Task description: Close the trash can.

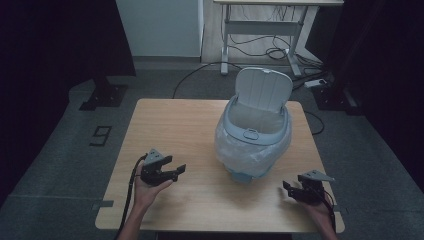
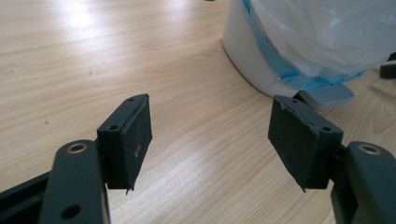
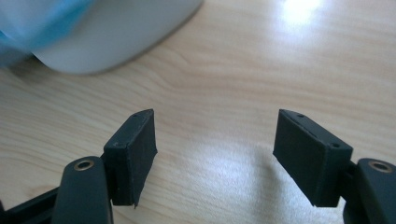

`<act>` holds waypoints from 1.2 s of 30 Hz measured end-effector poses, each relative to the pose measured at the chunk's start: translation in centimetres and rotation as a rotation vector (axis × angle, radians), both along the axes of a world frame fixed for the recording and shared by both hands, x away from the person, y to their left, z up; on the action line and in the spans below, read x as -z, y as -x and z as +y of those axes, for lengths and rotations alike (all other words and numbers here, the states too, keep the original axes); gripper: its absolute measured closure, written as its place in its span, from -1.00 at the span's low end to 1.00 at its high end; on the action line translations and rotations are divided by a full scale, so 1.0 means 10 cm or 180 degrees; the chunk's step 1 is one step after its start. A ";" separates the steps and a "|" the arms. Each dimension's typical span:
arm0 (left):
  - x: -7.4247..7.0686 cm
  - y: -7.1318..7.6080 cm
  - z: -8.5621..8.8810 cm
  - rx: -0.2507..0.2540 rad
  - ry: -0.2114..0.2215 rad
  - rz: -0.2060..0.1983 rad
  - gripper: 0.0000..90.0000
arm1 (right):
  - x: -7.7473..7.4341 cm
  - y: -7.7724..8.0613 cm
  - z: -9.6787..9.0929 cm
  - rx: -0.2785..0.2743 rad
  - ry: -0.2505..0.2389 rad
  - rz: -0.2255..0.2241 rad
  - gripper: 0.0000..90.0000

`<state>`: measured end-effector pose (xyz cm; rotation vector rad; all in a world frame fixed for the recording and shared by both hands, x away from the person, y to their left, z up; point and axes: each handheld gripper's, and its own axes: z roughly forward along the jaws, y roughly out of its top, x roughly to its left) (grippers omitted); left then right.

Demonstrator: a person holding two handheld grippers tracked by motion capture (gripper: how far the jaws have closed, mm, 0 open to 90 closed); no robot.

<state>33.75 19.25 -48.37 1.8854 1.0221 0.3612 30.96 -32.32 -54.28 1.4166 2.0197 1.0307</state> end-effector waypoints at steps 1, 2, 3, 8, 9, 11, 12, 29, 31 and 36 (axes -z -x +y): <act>0.01 0.00 0.00 -0.0007 -0.0007 0.0008 -0.34 | -0.02 0.00 -0.01 -0.0005 -0.0022 -0.0018 -0.35; 0.03 0.00 0.01 -0.0027 -0.0022 0.0020 -0.34 | -0.04 0.00 -0.01 -0.0008 -0.0040 -0.0038 -0.35; 0.05 0.01 0.01 -0.0033 -0.0035 0.0030 -0.34 | -0.08 0.00 -0.03 -0.0019 -0.0070 -0.0068 -0.35; 0.09 0.02 -0.01 -0.0007 -0.0067 0.0056 -0.34 | -0.23 0.00 -0.09 -0.0097 -0.0229 -0.0144 -0.38; 0.09 0.02 -0.02 0.0003 -0.0075 0.0061 -0.34 | -0.26 0.00 -0.09 -0.0109 -0.0253 -0.0157 -0.38; 0.10 0.02 -0.03 0.0012 -0.0083 0.0068 -0.34 | -0.31 0.00 -0.10 -0.0118 -0.0271 -0.0188 -0.38; 0.10 0.02 -0.03 0.0013 -0.0082 0.0070 -0.34 | -0.34 0.00 -0.11 -0.0127 -0.0274 -0.0199 -0.38; 0.10 0.05 -0.02 0.0052 -0.0037 0.0047 -0.36 | -1.22 -0.14 -0.08 -0.0404 -0.0517 -0.0687 -0.40; 0.11 0.05 -0.03 0.0053 -0.0041 0.0049 -0.35 | -1.31 -0.18 -0.08 -0.0423 -0.0577 -0.0726 -0.40; 0.12 0.04 -0.04 0.0052 -0.0052 0.0067 -0.35 | -1.51 -0.27 -0.07 -0.0402 -0.0604 -0.0790 -0.40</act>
